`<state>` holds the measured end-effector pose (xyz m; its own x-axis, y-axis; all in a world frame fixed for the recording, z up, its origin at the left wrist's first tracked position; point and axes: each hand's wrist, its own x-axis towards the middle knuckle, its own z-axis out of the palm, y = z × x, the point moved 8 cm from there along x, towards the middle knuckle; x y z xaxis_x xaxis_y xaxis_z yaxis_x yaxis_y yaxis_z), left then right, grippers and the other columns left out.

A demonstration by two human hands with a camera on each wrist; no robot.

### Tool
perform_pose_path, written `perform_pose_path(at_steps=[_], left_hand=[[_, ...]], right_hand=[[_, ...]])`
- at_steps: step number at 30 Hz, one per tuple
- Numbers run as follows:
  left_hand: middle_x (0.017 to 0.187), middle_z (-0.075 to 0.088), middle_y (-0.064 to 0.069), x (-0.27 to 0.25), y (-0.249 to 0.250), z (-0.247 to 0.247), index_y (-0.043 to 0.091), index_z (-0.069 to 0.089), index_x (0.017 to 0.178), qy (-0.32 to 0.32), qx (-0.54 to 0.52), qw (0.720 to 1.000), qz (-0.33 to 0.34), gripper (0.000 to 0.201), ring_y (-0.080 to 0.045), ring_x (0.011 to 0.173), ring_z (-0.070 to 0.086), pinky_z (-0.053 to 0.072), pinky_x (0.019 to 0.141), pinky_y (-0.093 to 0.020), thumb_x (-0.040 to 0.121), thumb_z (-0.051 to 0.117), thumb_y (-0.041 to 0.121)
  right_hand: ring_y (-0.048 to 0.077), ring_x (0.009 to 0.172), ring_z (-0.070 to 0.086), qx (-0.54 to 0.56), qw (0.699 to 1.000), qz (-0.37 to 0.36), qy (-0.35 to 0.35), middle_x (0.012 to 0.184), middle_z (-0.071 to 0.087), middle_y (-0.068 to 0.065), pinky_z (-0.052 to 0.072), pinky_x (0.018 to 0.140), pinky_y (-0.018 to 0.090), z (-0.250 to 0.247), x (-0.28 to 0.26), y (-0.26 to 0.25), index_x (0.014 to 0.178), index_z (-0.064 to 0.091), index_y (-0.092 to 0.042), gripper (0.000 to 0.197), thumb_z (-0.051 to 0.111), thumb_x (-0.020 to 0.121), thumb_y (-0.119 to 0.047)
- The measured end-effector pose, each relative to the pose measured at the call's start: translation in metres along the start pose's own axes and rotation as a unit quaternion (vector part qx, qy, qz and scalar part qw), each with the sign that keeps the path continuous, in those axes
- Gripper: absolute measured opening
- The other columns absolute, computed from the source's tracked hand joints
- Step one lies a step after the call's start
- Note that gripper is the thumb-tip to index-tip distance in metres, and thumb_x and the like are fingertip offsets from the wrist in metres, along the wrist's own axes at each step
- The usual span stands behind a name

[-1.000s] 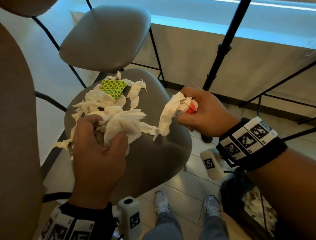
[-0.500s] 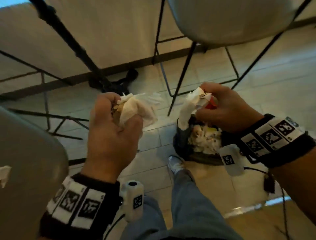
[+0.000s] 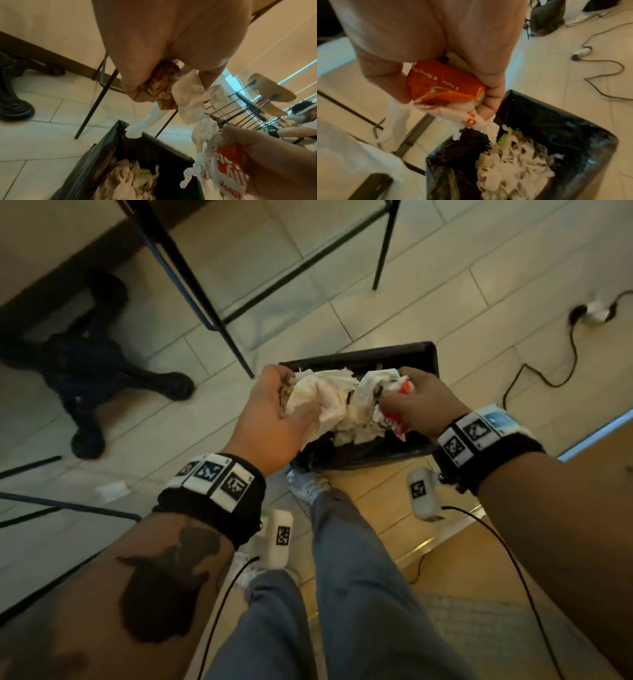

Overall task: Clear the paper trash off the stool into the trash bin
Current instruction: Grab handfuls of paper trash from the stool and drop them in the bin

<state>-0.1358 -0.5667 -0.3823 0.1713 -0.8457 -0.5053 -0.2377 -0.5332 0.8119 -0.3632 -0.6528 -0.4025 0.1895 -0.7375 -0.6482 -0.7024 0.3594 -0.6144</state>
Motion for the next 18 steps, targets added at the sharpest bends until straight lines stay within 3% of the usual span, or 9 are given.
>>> perform_pose_path(at_steps=[2,5,8,10,13,15,18], left_hand=[[0.097,0.061,0.003,0.018,-0.024,0.020,0.021,0.045,0.122,-0.014,0.019,0.999,-0.026,0.038,-0.001,0.071,0.058,0.045,0.056,-0.012,0.093,0.069,0.022],[0.102,0.062,0.001,0.039,-0.054,0.042,0.024,0.044,0.123,-0.023,0.041,0.998,-0.043,0.043,-0.004,0.075,0.060,0.045,0.057,-0.011,0.091,0.072,0.031],[0.114,0.062,-0.004,0.052,-0.087,0.057,0.037,0.041,0.121,-0.028,0.057,0.996,-0.068,0.055,-0.019,0.093,0.067,0.058,0.074,-0.031,0.080,0.071,0.058],[0.122,0.059,-0.004,0.055,-0.103,0.062,0.040,0.040,0.126,-0.022,0.063,0.994,-0.089,0.065,-0.021,0.103,0.066,0.060,0.087,-0.043,0.074,0.067,0.070],[0.141,0.050,-0.001,0.053,-0.116,0.070,0.034,0.034,0.146,-0.037,0.047,0.992,-0.108,0.085,-0.016,0.123,0.057,0.051,0.105,-0.039,0.077,0.071,0.066],[0.158,0.038,0.001,0.048,-0.120,0.076,0.029,0.020,0.158,-0.067,0.014,0.991,-0.113,0.103,-0.011,0.138,0.044,0.038,0.114,-0.031,0.078,0.074,0.063],[0.170,0.020,0.002,0.039,-0.127,0.075,0.030,0.001,0.162,-0.088,0.011,0.989,-0.115,0.121,-0.013,0.154,0.024,0.027,0.124,-0.040,0.072,0.069,0.073]], right_hand=[[0.001,0.062,0.064,0.012,0.999,0.038,0.003,0.069,0.069,-0.009,0.052,0.060,0.022,0.010,0.019,0.026,0.087,0.068,-0.021,0.011,0.069,0.081,-0.031],[0.018,0.080,0.071,0.024,0.995,0.102,-0.002,0.085,0.074,0.001,0.061,0.078,0.040,0.028,0.045,0.062,0.093,0.071,-0.022,0.030,0.070,0.070,-0.041],[0.026,0.083,0.074,0.036,0.987,0.156,-0.017,0.087,0.077,0.003,0.061,0.082,0.050,0.043,0.066,0.091,0.090,0.073,-0.024,0.041,0.072,0.060,-0.052],[0.029,0.081,0.075,0.031,0.982,0.185,-0.020,0.087,0.078,0.004,0.062,0.079,0.053,0.050,0.076,0.106,0.090,0.074,-0.024,0.045,0.075,0.059,-0.057],[0.032,0.084,0.074,0.041,0.977,0.207,-0.012,0.095,0.077,0.006,0.062,0.077,0.054,0.055,0.086,0.117,0.096,0.072,-0.025,0.056,0.073,0.052,-0.060],[0.032,0.091,0.072,0.053,0.974,0.218,-0.008,0.108,0.074,0.007,0.062,0.075,0.054,0.059,0.088,0.114,0.107,0.067,-0.027,0.067,0.075,0.051,-0.063],[0.033,0.110,0.063,0.065,0.966,0.249,-0.012,0.133,0.057,0.000,0.061,0.077,0.054,0.064,0.086,0.109,0.145,0.044,-0.030,0.097,0.076,0.060,-0.065]])
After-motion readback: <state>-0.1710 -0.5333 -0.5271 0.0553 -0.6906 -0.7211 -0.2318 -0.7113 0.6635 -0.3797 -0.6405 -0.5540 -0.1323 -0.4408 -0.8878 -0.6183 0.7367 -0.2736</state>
